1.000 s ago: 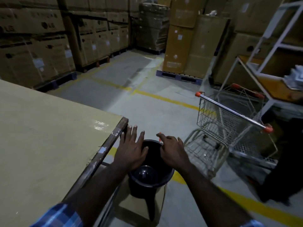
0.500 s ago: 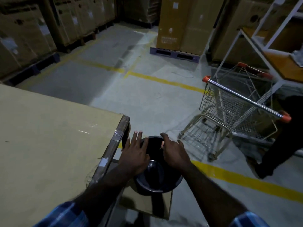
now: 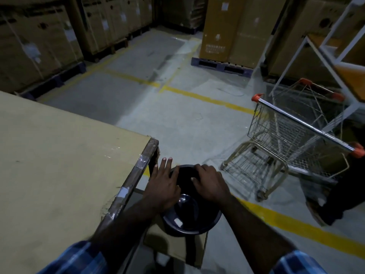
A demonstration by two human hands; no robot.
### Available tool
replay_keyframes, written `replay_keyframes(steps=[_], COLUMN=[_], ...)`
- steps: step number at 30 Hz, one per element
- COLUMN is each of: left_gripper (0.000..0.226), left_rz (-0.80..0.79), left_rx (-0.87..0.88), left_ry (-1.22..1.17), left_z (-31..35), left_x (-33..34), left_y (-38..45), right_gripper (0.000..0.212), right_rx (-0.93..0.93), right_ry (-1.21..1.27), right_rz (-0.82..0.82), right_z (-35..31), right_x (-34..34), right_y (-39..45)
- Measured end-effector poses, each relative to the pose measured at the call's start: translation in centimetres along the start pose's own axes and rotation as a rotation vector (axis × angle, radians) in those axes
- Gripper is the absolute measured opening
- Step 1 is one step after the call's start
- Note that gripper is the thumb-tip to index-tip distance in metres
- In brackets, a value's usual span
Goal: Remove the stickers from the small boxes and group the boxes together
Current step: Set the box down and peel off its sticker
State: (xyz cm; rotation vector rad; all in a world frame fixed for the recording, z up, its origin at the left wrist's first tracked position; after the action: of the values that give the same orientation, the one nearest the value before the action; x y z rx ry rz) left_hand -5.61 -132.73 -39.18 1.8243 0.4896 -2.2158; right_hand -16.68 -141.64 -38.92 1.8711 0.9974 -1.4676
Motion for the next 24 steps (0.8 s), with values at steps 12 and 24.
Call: replay_keyframes(steps=[12,24], left_gripper=[0.087,0.077], left_rz=[0.164,0.42], left_rx=[-0.249,-0.561], left_ry=[-0.001,-0.01], left_z=[1.8,-3.0], left_x=[-6.2,-16.4], left_y=[-5.4,-17.9], right_gripper=[0.045,0.037], right_rx=[-0.289,-0.642], right_ry=[0.106,0.338], right_rz=[0.153,0.438], right_z=[-2.6,-16.3], right_x=[-5.6,-15.2], right_y=[-1.1,-3.5])
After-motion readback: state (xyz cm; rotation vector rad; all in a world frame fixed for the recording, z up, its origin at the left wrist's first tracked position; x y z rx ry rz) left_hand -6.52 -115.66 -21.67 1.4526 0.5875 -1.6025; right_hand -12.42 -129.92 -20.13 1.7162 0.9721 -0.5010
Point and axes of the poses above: each hand's wrist, its own y-axis towards the middle knuckle, its own x-axis out of the palm, z = x × y, the point moved 8 cm from there along y, towards the middle knuckle, and after that the axes turned 12 degrees about -x, right-handed, at the moved point
